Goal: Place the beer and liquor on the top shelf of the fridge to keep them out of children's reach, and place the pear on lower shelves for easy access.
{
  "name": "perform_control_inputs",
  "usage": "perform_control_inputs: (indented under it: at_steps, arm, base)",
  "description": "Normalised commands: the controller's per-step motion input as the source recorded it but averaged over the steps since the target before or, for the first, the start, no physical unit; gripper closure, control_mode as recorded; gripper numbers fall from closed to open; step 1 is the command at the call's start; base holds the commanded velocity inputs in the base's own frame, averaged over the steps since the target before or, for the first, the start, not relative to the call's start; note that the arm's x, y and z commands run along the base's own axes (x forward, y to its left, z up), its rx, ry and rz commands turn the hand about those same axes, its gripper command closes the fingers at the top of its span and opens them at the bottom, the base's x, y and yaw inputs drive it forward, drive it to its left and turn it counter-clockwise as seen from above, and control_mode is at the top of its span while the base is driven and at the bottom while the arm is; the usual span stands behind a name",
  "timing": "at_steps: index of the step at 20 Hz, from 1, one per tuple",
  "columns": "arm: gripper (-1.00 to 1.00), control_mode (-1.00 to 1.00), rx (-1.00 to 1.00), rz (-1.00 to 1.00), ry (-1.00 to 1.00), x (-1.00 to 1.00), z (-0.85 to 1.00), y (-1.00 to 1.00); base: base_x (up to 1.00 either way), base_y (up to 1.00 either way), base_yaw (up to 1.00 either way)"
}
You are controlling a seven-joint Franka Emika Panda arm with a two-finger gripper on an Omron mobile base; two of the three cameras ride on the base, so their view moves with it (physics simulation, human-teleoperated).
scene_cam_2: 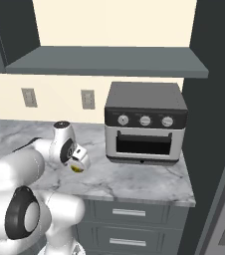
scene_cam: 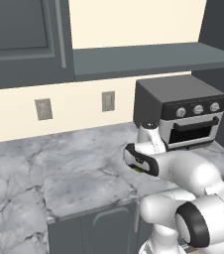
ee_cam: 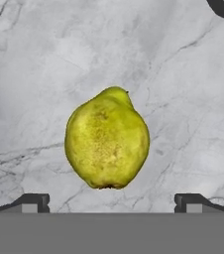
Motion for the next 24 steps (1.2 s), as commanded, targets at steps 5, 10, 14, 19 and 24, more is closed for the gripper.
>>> perform_control_inputs:
  at_steps: [5,10,14,19,24]
  arm:
    - [-1.00,-1.00,0.00,-0.05,0.06,0.09,-0.17,0.00]
    - [-1.00,-1.00,0.00,-0.05,0.02,0.21,-0.12,0.00]
    - [-1.00,-1.00,0.00,-0.04,0.00,0.24,-0.13,0.00]
    - [-1.00,-1.00,0.00,-0.04,0.01,0.14,-0.17,0.00]
    - [1.00,-1.00,0.00,-0.04,0.05,0.01,-0.24,0.00]
  base:
    - [0.00,0.00,0.00]
    - [0.00,0.00,0.00]
    - [0.00,0.00,0.00]
    - [0.00,0.00,0.00]
    - [0.00,0.00,0.00]
